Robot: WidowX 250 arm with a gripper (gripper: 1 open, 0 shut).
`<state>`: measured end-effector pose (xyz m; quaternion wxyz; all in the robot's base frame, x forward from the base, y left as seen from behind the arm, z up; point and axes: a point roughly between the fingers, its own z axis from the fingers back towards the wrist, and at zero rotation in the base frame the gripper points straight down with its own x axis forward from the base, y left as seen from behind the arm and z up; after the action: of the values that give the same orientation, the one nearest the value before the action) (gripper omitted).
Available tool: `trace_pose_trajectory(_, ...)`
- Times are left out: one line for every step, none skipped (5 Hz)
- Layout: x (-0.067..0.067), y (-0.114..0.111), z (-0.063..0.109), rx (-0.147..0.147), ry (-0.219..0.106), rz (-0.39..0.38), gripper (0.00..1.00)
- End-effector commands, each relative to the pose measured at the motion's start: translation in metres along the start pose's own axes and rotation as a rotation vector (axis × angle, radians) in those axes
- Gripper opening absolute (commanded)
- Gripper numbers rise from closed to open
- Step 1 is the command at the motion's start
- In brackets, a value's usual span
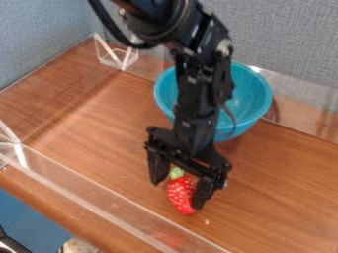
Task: Put the strawberry in the blue bowl
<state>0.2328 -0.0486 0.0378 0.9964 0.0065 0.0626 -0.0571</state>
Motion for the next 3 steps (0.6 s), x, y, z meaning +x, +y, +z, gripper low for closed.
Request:
trace_pose_trajectory(0.0034,-0.0019,-0.0015,0.006,-0.028,-0.013,1.00)
trace_pose_trajectory(0.0023,-0.0019,-0.0028,0.010,-0.037,-0.017,0.00)
trace_pose_trajectory(0.0006,-0.0043,0.0018,0.009,-0.053,-0.025,0.00)
